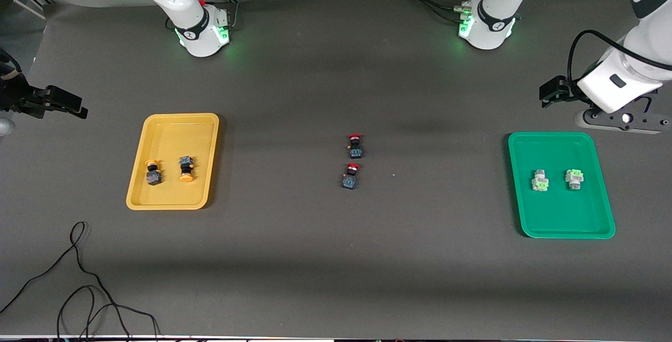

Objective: Place green and yellow buttons in trays

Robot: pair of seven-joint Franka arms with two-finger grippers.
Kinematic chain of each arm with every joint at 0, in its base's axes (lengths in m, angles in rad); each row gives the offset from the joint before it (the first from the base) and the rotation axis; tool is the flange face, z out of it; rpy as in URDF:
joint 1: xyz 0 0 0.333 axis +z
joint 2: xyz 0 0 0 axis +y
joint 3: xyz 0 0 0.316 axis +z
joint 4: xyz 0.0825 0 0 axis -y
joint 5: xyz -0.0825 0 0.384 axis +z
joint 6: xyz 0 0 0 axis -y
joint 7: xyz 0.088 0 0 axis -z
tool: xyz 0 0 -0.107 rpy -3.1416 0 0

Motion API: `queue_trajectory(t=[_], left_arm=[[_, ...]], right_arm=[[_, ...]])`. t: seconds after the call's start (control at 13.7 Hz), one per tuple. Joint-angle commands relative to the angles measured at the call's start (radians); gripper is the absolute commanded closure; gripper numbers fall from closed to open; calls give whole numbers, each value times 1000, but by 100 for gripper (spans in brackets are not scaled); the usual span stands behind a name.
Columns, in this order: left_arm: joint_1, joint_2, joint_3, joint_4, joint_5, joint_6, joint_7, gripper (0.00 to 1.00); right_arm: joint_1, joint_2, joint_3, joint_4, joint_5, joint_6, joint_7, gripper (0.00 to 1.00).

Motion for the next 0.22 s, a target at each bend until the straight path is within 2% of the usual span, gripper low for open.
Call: queue_trajectory(t=[0.0, 0.15], left_arm=[[-1, 1, 4, 14, -12, -25, -8, 0], [-1, 1, 4, 14, -12, -28, -8, 0]], right_arm=[[1, -6, 1, 3, -20, 8, 20, 0], [1, -6, 1, 3, -20, 8, 20, 0]])
